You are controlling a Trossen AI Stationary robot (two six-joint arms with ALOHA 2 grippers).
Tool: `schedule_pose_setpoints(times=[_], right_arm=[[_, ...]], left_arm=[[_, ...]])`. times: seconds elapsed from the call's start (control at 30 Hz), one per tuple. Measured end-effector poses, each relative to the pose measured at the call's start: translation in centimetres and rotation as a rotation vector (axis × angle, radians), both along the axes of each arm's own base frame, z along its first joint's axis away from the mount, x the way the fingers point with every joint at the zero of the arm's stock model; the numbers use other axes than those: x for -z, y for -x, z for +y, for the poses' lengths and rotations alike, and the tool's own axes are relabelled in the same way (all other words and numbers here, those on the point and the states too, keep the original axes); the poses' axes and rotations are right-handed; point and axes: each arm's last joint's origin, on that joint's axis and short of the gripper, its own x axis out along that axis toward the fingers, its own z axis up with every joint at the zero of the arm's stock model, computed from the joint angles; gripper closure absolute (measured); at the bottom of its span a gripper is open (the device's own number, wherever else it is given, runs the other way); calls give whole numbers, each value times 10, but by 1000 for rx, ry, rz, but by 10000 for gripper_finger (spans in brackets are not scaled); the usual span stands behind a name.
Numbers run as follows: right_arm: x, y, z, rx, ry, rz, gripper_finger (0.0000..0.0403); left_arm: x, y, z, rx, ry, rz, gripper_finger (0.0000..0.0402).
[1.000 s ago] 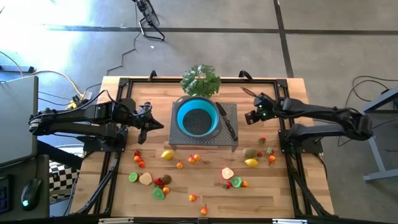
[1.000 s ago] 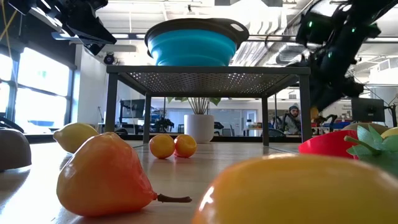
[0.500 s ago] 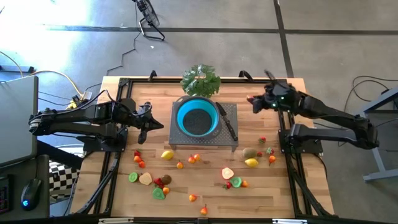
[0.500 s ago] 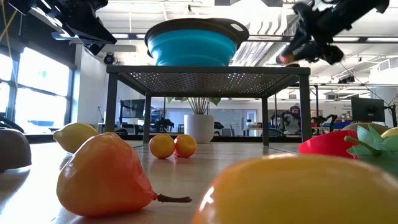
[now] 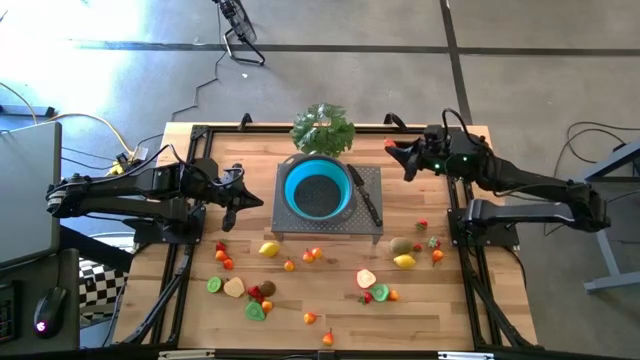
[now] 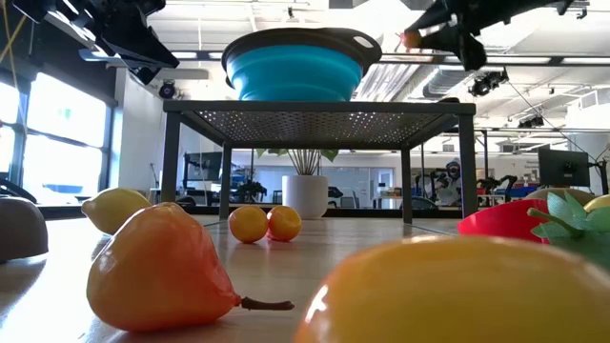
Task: Pick & Place Fruit
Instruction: Put the pear into the blue strainer bowl on the shelf
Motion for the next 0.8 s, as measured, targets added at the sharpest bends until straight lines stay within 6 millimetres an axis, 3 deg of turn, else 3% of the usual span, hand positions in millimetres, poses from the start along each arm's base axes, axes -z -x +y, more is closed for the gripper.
schedule_pose_setpoints(times=[0.43, 0.8], right_arm=[[10, -52, 20, -167, 62, -65, 286], [14, -62, 24, -188, 70, -78, 287]], left_arm=[[0, 0, 0, 1, 0, 0, 402], [-7, -4, 2, -30, -77, -73, 402]])
